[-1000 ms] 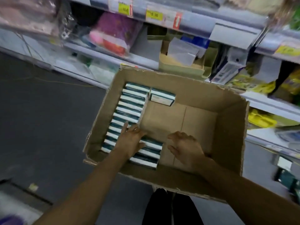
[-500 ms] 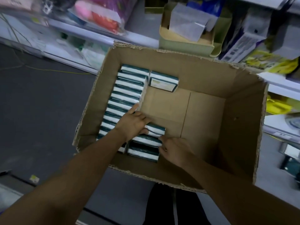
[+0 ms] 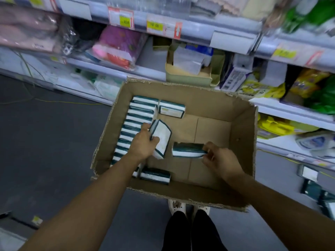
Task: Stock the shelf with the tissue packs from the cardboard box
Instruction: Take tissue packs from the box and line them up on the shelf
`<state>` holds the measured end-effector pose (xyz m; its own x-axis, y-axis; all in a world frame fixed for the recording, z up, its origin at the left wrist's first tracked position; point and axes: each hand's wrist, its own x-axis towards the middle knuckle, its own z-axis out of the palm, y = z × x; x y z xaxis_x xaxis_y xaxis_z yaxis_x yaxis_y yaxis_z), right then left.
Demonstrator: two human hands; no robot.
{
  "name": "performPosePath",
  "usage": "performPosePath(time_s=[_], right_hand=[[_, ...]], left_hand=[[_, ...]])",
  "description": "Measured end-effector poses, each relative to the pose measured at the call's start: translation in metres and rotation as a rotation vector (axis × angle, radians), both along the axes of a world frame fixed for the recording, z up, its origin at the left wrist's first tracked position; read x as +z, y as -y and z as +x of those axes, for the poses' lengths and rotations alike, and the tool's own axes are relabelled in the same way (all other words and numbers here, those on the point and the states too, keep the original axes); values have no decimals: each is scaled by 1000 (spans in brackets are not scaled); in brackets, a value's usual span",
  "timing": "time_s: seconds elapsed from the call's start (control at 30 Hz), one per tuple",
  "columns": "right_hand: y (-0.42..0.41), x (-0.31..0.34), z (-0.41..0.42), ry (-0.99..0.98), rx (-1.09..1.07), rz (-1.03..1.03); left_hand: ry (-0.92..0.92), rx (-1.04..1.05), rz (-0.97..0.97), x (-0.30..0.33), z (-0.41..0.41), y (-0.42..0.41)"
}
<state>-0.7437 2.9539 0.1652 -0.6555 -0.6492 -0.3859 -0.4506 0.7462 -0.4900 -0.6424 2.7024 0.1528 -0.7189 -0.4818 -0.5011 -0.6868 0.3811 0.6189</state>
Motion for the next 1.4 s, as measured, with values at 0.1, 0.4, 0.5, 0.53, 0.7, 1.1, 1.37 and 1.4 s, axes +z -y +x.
performPosePath(time_s=[0.1, 0.4, 0.5, 0.53, 0.7, 1.1, 1.37, 1.4], right_hand=[[-15, 42, -15, -128, -112, -126], [-45, 168, -36, -376, -205, -476], [-53, 205, -43, -24, -406, -767], [-54, 218, -46, 187, -552, -909], [-80, 265, -68, 709, -801, -1025], [-227, 357, -166, 276, -779, -1125], [-302, 420, -223, -8, -648, -1039], [-306, 427, -230, -64, -629, -1019]], left_hand=[[-110, 145, 168, 38, -4, -10], [-268, 237, 563, 186, -56, -81], [-404, 215, 549, 217, -73, -98], [-455, 218, 539, 227, -80, -104], [-669, 141, 466, 275, -112, -150], [-823, -41, 117, 341, -191, -301], [-842, -122, 88, 376, -223, -350], [-845, -115, 107, 378, -226, -351]])
